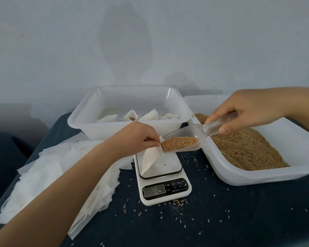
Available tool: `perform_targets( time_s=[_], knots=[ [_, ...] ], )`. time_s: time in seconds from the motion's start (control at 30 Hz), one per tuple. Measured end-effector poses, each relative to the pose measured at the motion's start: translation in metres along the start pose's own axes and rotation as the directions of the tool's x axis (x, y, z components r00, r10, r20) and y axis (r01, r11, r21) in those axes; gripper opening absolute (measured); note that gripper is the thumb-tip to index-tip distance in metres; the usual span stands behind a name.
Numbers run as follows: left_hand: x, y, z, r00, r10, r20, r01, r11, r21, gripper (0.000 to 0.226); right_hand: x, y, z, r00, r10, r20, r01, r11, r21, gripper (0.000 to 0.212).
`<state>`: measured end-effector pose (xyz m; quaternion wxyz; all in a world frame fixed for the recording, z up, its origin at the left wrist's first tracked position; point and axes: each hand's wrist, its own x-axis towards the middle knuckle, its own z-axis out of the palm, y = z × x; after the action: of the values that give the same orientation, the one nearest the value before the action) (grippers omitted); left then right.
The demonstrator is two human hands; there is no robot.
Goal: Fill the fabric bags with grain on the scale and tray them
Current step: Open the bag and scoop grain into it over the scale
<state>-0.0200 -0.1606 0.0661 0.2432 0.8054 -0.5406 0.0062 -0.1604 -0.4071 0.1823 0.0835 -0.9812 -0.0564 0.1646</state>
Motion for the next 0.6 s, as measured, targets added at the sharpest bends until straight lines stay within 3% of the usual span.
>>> perform_targets(
  time_s=[0.6],
  knots=[
    [-0.0005, 0.0009, -0.0004, 1.000, 0.010, -0.008, -0.010, 1.000, -0.009, 0.010, -0.0044, -0.0055, -0.0036, 0.999, 0.048, -0.012, -0.048, 0.998, -0.040, 0.036]
  ],
)
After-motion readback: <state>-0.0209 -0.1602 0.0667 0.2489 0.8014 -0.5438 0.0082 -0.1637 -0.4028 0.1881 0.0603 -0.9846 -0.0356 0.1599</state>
